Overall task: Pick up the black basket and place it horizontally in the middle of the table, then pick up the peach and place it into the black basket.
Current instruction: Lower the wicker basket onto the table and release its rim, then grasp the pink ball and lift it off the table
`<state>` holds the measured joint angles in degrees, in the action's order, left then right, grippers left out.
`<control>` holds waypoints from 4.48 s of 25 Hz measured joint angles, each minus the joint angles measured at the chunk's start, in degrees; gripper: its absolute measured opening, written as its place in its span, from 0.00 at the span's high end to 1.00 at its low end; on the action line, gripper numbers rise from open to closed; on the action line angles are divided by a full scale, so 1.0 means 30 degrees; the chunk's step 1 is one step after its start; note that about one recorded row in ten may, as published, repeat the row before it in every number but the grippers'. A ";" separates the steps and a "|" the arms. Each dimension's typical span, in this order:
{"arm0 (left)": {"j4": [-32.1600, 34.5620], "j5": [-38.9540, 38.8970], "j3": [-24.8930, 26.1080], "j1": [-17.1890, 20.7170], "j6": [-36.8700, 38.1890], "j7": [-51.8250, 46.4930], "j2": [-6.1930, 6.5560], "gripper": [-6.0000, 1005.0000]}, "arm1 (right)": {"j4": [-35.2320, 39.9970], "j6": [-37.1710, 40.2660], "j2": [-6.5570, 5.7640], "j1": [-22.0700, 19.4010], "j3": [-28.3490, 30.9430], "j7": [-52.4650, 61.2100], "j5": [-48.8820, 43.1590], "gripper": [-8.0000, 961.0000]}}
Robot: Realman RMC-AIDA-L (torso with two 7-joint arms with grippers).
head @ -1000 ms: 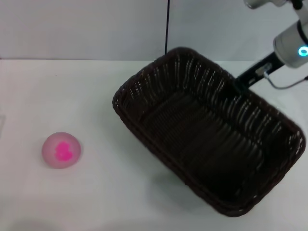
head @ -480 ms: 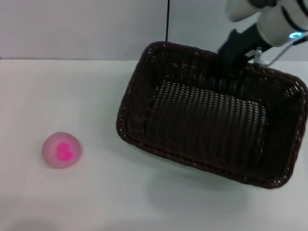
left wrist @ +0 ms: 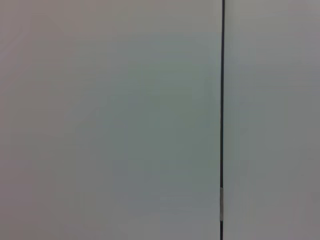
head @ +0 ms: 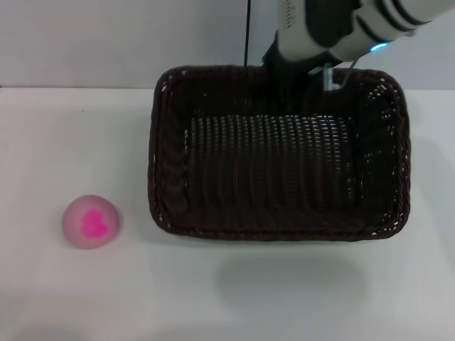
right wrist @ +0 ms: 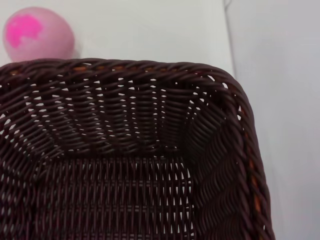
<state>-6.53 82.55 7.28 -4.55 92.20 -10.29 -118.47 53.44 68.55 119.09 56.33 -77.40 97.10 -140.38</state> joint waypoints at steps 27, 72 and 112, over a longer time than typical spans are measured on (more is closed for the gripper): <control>0.0167 -0.0005 -0.1396 -0.0185 -0.0223 0.0305 0.0042 0.26 | -0.0372 -0.5801 0.0083 -0.1402 -0.5602 0.0157 0.0976 0.63; 1.3843 0.9904 -1.0676 -0.1681 -0.0160 -1.7507 0.0103 0.29 | -0.6110 0.9546 -0.0184 -1.5589 0.8079 -1.2105 3.2890 0.21; 1.1513 0.7474 -0.9176 -0.2086 -0.0240 -1.4903 0.0202 0.67 | -1.3683 0.9628 -0.0067 -1.3623 1.0400 -1.4997 3.3094 0.21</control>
<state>28.00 104.97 -20.25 -10.81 91.48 -55.00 -117.87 12.40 97.43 118.89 15.46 -46.20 52.11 -41.09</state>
